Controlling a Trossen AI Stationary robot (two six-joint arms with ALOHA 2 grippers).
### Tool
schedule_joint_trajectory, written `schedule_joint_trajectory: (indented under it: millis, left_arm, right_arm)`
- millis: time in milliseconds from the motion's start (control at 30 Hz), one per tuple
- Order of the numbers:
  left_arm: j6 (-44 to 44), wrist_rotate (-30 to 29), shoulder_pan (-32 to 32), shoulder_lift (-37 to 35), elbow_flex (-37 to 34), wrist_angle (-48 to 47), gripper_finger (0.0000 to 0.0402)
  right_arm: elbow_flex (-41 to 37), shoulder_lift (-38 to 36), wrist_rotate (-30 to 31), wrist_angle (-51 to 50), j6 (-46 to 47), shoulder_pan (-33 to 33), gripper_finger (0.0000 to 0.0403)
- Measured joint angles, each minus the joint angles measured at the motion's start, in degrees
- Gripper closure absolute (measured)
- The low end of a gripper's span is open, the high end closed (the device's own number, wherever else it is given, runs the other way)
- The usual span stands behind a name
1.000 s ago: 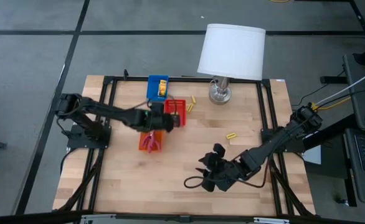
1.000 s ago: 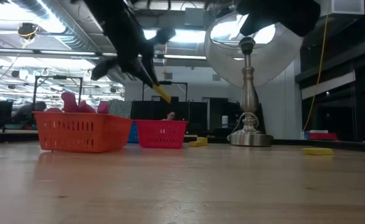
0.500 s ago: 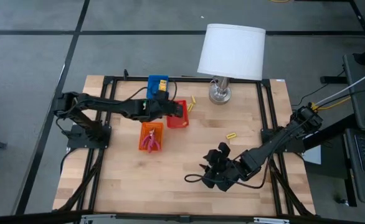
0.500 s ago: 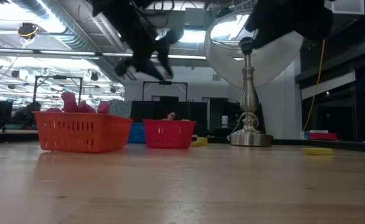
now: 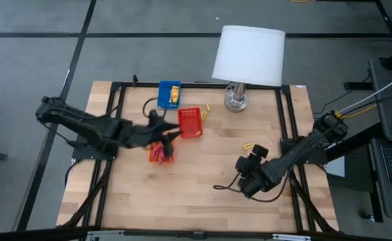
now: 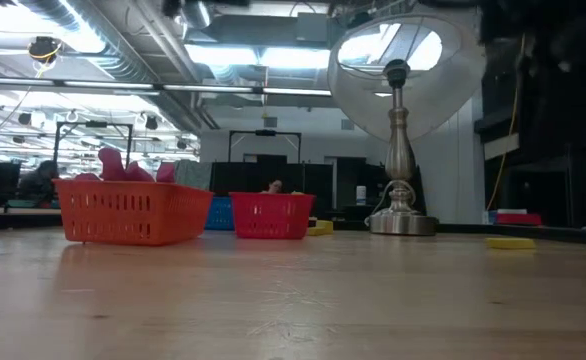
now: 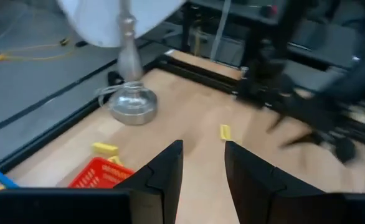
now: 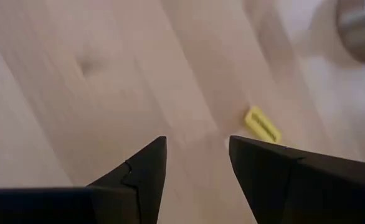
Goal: Pick & Place School Supplies
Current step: Put the yellow eraser into the red bin
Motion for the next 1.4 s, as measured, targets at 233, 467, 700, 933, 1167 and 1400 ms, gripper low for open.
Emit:
schedule_joint_trajectory:
  millis: [233,467,700,933,1167,1400]
  left_arm:
    - [-7.94,-9.89,-12.95,-0.12,0.00,-4.77,0.0286]
    - [-15.19,-14.30,-19.23,3.69,0.00,-5.20,0.0283]
    - [-19.62,-15.16,-21.69,6.60,0.00,-2.86,0.0283]
    - [-21.19,-19.89,-24.44,9.23,0.00,-0.06,0.0283]
    - [-22.65,-19.98,-24.83,9.88,0.00,0.20,0.0283]
    - [-22.60,-19.94,-24.83,9.88,0.00,0.66,0.0283]
  right_arm:
    - [-15.50,-8.96,-15.86,14.72,-2.87,-6.82,0.0228]
    - [-14.99,-15.25,-19.71,12.01,-30.11,-14.15,0.0253]
    - [-13.41,-15.82,-22.22,8.05,-68.20,-17.92,0.0284]
    - [-15.73,-15.67,-20.76,9.69,-76.84,-24.35,0.0294]
    - [-19.33,-15.65,-23.51,16.20,-75.92,-33.36,0.0294]
    - [-23.08,-15.61,-23.51,16.87,-75.99,-34.97,0.0264]
